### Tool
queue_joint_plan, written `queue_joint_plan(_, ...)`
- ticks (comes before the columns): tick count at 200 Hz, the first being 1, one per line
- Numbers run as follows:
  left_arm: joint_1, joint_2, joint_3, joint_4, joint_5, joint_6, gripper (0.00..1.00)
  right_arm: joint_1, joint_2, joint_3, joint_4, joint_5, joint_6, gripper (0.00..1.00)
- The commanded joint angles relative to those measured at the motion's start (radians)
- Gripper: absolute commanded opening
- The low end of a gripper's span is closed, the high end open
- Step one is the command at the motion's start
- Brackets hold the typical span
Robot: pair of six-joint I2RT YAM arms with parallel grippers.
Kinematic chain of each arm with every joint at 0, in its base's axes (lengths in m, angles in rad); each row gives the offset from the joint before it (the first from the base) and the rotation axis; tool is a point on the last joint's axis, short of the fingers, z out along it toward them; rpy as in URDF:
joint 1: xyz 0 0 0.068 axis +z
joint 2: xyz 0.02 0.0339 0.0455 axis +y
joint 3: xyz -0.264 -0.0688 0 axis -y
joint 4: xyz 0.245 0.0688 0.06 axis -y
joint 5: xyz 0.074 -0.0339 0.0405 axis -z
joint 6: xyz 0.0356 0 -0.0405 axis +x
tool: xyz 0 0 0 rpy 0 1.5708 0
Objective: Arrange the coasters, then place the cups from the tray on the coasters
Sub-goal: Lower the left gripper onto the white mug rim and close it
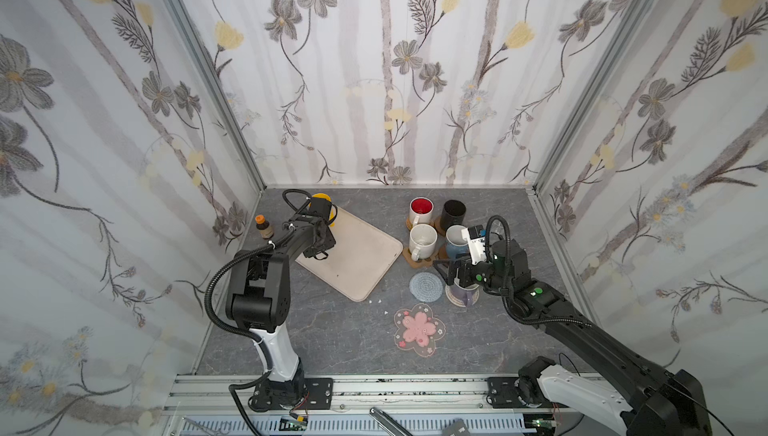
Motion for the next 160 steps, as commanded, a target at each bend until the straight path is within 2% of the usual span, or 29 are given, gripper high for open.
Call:
queue_joint_plan(1, 0.002, 0.009, 0.012, 0.002, -0.028, 0.01, 0.41, 0.001, 0.012, 0.007, 0.045, -0.007, -0.002, 1.0)
queue_joint_plan(79, 0.002, 0.006, 0.012, 0.002, -0.012, 0.032, 0.18, 0.001, 0.014, 0.005, 0.044, -0.002, -0.002, 1.0)
queue_joint_plan(108, 0.002, -0.012, 0.012, 0.001, 0.0, 0.039, 0.0, 0.001, 0.006, 0.002, 0.048, 0.004, -0.002, 1.0)
queue_joint_plan(132, -0.003, -0.043, 0.003, 0.003, 0.035, 0.061, 0.0, 0.0, 0.013, 0.007, 0.055, -0.003, 0.009, 1.0)
queue_joint_plan(160, -0.054, -0.09, -0.006, 0.002, 0.063, 0.15, 0.0, -0.004, 0.02, 0.012, 0.051, -0.004, 0.012, 1.0)
